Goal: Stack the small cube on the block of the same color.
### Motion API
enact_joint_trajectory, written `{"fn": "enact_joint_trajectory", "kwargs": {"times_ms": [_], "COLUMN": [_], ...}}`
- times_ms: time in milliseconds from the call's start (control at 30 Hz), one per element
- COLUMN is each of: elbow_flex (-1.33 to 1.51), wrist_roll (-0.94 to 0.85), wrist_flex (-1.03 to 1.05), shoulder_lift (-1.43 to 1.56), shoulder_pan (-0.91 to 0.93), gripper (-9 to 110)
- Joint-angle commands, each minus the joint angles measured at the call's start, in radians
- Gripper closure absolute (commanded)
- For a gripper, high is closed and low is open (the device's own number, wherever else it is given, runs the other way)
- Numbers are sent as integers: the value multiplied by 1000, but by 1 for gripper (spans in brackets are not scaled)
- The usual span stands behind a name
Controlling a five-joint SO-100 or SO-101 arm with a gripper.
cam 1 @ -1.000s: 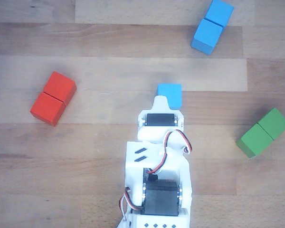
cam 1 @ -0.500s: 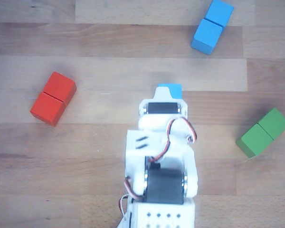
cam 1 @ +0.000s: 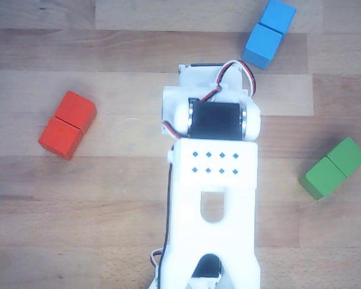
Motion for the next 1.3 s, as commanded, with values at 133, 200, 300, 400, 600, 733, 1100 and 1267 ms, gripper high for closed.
{"fn": "enact_joint_trajectory", "kwargs": {"times_ms": [133, 200, 300, 400, 600, 733, 1100, 1267], "elbow_flex": [-101, -101, -101, -101, -101, -100, -118, -117], "wrist_roll": [12, 2, 0, 0, 2, 11, 14, 9], "wrist_flex": [66, 64, 64, 63, 63, 63, 54, -21], "shoulder_lift": [-114, -130, -161, -193, -216, -221, -348, -379], "shoulder_pan": [5, 6, 6, 8, 9, 11, 12, 64], "gripper": [94, 93, 93, 90, 74, 66, 72, 73]}}
